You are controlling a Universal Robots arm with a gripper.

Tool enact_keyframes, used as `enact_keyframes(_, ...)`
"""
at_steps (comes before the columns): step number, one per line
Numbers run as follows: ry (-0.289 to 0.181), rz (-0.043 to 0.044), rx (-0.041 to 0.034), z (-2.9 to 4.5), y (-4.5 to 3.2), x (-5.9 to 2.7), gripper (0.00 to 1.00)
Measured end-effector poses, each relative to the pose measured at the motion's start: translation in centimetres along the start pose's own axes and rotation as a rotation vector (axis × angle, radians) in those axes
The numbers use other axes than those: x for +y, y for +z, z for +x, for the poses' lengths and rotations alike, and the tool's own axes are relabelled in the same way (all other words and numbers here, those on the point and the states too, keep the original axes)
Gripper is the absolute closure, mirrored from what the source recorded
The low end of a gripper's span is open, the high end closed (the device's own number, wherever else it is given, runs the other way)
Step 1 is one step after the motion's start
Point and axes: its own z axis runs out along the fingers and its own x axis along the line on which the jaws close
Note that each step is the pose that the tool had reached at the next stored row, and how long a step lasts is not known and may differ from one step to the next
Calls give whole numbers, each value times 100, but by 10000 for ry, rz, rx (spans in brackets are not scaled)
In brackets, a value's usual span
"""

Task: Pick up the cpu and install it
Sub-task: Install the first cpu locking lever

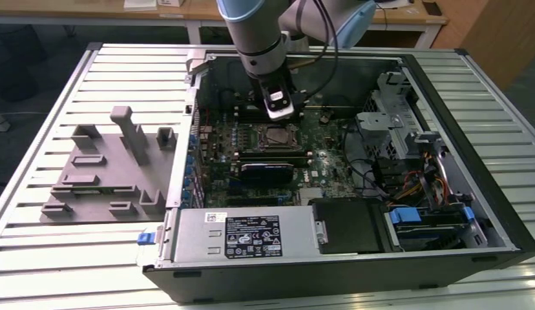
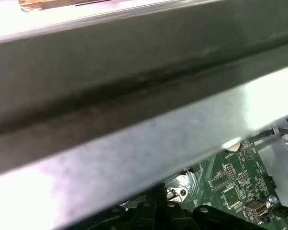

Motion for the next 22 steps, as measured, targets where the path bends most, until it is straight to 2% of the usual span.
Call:
enact_keyframes(4, 6, -10, 3, -4, 0, -4, 89)
enact_keyframes(5, 19, -53, 20, -4, -1, -6, 89)
enact_keyframes(7, 72, -213, 83, -5, 0, -8, 89)
enact_keyframes(8, 83, -246, 97, -5, -1, -8, 89)
enact_keyframes(13, 87, -258, 102, -9, -17, -4, 89)
enact_keyframes(22, 95, -254, 100, -60, -220, 42, 89)
